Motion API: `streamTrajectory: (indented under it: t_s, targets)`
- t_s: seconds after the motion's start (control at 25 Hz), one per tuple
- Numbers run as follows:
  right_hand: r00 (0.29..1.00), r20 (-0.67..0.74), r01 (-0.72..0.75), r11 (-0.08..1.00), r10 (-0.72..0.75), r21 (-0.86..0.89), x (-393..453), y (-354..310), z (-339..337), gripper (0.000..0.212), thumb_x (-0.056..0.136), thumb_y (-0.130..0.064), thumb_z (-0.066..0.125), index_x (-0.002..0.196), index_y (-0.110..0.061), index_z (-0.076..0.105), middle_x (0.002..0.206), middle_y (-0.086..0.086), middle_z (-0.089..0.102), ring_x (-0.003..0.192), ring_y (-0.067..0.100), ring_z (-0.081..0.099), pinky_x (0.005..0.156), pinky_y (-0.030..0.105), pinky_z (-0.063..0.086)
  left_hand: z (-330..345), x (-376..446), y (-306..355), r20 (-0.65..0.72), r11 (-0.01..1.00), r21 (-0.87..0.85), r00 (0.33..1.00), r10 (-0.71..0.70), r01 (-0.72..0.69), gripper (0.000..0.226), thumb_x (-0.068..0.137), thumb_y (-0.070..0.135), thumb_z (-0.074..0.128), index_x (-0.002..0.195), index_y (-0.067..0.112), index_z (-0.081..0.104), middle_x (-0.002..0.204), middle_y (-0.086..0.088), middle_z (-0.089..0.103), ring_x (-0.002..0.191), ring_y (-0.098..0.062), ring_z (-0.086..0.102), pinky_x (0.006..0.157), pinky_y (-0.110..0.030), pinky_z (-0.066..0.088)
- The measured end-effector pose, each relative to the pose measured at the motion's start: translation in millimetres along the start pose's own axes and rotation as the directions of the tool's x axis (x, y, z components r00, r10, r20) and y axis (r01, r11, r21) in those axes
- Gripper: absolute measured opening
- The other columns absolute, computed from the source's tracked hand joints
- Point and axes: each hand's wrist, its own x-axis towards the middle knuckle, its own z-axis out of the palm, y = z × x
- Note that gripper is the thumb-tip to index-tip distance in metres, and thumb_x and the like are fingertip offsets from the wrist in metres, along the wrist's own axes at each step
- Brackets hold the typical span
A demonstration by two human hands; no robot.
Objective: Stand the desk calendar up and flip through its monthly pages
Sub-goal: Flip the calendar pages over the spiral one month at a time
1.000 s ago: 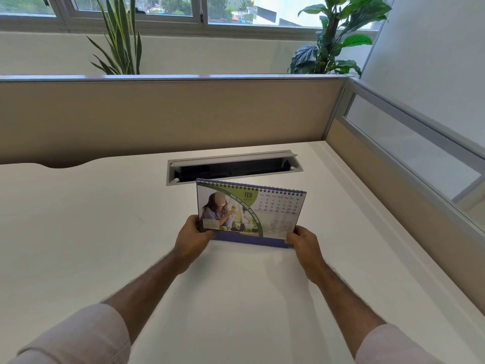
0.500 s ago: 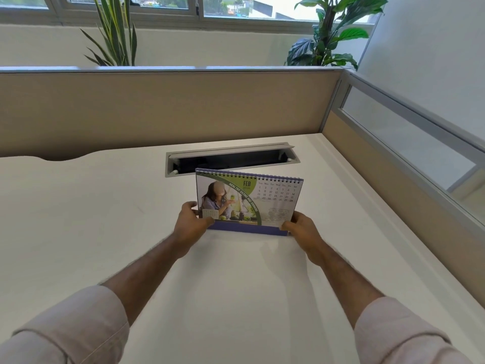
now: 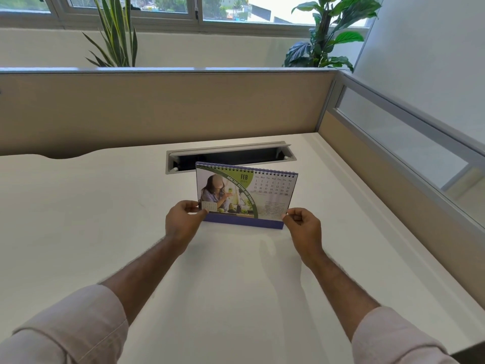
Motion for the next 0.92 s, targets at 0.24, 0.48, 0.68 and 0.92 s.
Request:
streamTrajectory:
  t_s: [0.24,0.48,0.68,0.92]
  targets:
    - [0.995,-0.038,-0.089,0.995,0.090,0.043,-2.9,-5.9,3.6,0.014,0.082,-0.014,0.074,0.089,-0.011,0.062,0.076,0.007,0.064,0.071,0.018,0.059,0.072,0.034,0.055,1.2,-5.0,0.7,-0.019,0.999,-0.024,0.999,-0.042,0.042,0.032,0.079,0.031,0.080,0.097,0.010,0.064,0.080,0.004,0.066,0.078,-0.018,0.064,0.071,-0.035,0.055]
    - [0.990,-0.009,-0.138,0.988,0.139,0.068,-8.8,-10.8,5.9,0.016,0.082,-0.015,0.075,0.078,-0.008,0.061,0.078,0.008,0.066,0.067,0.014,0.057,0.065,0.031,0.053,-7.0,-9.3,1.4,-0.018,0.999,-0.033,1.000,-0.018,0.017,0.032,0.077,0.036,0.082,0.074,0.006,0.069,0.076,-0.002,0.072,0.074,-0.015,0.068,0.070,-0.042,0.059]
    - [0.996,-0.014,-0.082,0.994,0.083,0.076,-16.2,-13.9,1.5,0.017,0.083,-0.011,0.074,0.069,-0.009,0.063,0.075,0.002,0.069,0.066,0.012,0.060,0.065,0.021,0.054,-14.5,-15.1,2.5,-0.036,0.999,-0.047,0.999,-0.009,0.007,0.027,0.074,0.036,0.084,0.071,0.012,0.072,0.076,-0.002,0.074,0.077,-0.022,0.072,0.073,-0.040,0.061]
    - [0.997,0.037,-0.073,0.993,0.070,0.089,-25.3,-18.8,-3.0,0.014,0.086,-0.013,0.070,0.074,-0.008,0.068,0.079,0.003,0.072,0.067,0.013,0.060,0.066,0.023,0.052,-19.6,-29.4,10.7,-0.154,0.992,0.109,0.985,0.081,-0.064,0.031,0.076,0.044,0.080,0.081,0.014,0.073,0.076,0.002,0.069,0.075,-0.022,0.067,0.074,-0.041,0.056]
